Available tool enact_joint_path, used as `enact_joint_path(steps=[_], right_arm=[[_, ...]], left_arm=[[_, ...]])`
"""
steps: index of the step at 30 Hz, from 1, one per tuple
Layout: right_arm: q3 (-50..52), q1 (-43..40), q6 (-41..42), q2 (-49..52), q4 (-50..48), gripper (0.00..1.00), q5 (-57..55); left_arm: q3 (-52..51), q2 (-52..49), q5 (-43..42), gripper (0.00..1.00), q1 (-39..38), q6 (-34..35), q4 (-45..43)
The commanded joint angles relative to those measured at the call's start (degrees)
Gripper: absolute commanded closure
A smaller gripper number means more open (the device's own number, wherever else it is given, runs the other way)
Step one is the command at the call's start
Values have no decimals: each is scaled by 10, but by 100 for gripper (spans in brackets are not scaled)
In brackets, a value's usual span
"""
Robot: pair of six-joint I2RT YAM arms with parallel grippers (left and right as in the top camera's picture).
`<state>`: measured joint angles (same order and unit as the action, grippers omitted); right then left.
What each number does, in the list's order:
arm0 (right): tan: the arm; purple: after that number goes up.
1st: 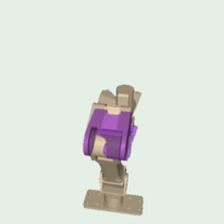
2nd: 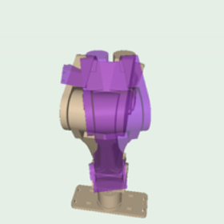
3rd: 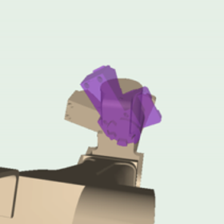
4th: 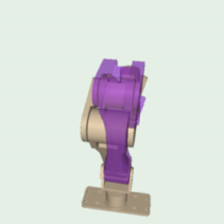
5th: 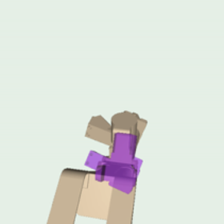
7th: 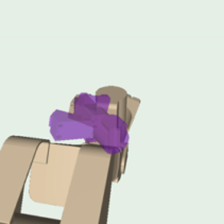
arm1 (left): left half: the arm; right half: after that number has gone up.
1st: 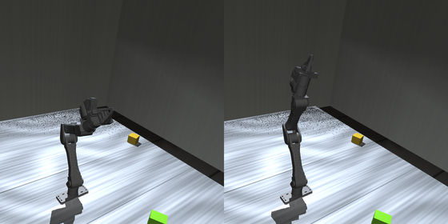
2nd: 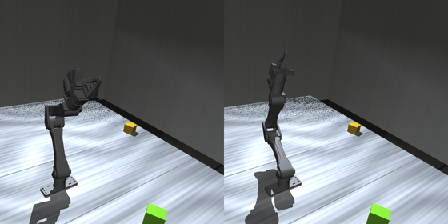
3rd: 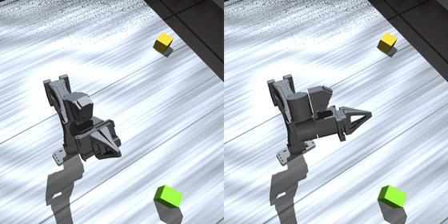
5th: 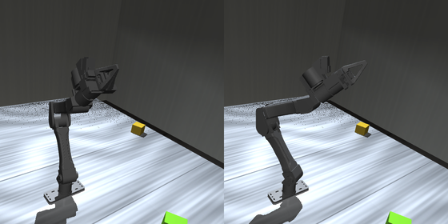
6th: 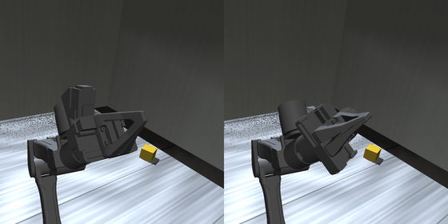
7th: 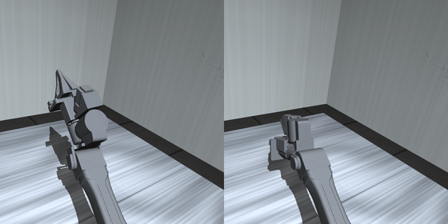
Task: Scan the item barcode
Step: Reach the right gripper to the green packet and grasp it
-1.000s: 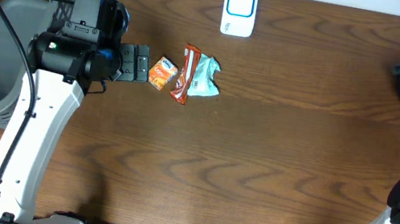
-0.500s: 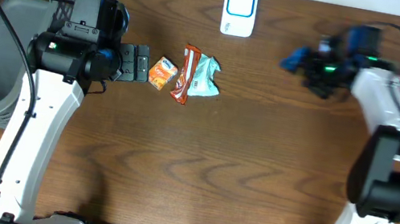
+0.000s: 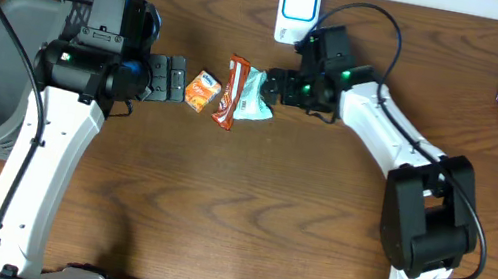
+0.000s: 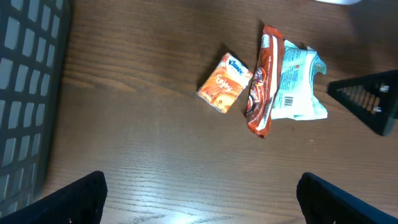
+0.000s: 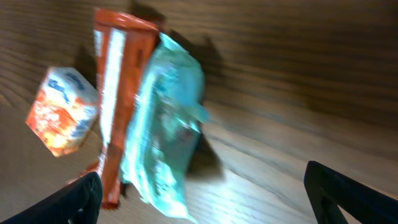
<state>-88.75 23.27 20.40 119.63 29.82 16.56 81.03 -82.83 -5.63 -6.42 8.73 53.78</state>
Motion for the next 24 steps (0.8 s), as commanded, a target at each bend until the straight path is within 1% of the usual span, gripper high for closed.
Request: enact_joint_path(steps=[1,4,7,11,13,15,16,18,20,21,22,23,24], right_arm=[[-1,15,26,23,-16,1,-20],[-1,19,34,37,-35,3,-3],[-1,23,41,61,-56,9,9],[-1,23,56,86,-74,15,57],[-1,23,66,89,-75,25,56],[-1,23,68,90,-79,39,57],[-1,23,68,90,-83,44,61],[-1,23,68,90,-94,49,76],[-1,24,68,90,-104,49,80],[-1,24,68,90,-106,53,80],[-1,24,68,90,-108,64,79],[-1,24,68,90,-109,79,77],[-1,24,68,90,-109,90,75]], left_arm=[[0,-3,3,2,2,-6,2],[0,-3,3,2,2,-6,2],[0,-3,3,2,2,-6,2],[0,-3,3,2,2,-6,2],[0,-3,3,2,2,-6,2],[0,-3,3,2,2,-6,2],[0,-3,3,2,2,-6,2],[0,-3,3,2,2,-6,2],[0,-3,3,2,2,-6,2],[0,-3,3,2,2,-6,2],[0,-3,3,2,2,-6,2],[0,-3,3,2,2,-6,2],[0,-3,3,2,2,-6,2]])
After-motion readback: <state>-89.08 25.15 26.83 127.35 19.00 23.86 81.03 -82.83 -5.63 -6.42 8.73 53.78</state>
